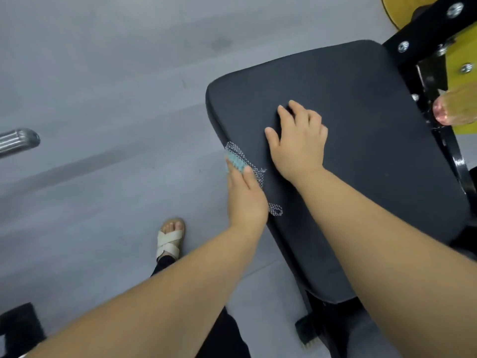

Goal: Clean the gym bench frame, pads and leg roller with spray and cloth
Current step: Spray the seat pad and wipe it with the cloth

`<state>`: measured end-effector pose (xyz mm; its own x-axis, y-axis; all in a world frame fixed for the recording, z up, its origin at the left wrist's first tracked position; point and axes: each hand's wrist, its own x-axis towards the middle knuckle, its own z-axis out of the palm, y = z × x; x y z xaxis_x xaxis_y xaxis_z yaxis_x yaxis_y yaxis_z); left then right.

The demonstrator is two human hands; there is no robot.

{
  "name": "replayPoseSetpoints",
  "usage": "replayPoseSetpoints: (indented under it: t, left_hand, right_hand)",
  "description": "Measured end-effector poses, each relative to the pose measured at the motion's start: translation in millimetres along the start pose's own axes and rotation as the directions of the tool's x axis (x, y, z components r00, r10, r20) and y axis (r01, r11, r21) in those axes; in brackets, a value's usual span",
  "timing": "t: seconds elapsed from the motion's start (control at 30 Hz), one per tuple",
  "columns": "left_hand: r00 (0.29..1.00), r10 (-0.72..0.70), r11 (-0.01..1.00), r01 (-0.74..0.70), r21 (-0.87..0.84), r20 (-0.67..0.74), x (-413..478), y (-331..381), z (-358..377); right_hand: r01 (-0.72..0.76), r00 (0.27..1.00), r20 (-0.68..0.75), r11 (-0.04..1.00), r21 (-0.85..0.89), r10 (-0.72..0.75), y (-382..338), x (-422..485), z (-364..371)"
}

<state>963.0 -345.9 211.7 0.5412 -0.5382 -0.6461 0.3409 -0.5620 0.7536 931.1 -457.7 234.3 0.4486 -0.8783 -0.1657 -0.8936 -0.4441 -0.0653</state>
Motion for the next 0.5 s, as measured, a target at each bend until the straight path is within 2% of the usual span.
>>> replayPoseSetpoints:
  t: [0.07,0.2,0.33,0.5]
  left_hand:
    - [1.000,-0.007,1.000,0.007,0.004,-0.023,20,16,-7]
    - [0.994,0.063,0.986,-0.048,0.162,-0.091,104,65,-31]
    - [0.993,0.103,0.959,-0.083,0.272,-0.060,151,90,-47]
    - [0.998,0.060,0.992,-0.059,0.108,-0.002,91,49,-37]
  right_hand:
    - [-0.002,0.999,-0.035,1.000,-0.010,0.002,-1,17,3]
    - [-0.008,0.990,-0.139,1.000,-0.007,0.007,-1,24,13]
    - [-0.022,0.987,-0.157,1.000,0.003,0.022,-4,23,18]
    - [-0.031,0.988,-0.150,0.999,0.008,0.032,-4,24,17]
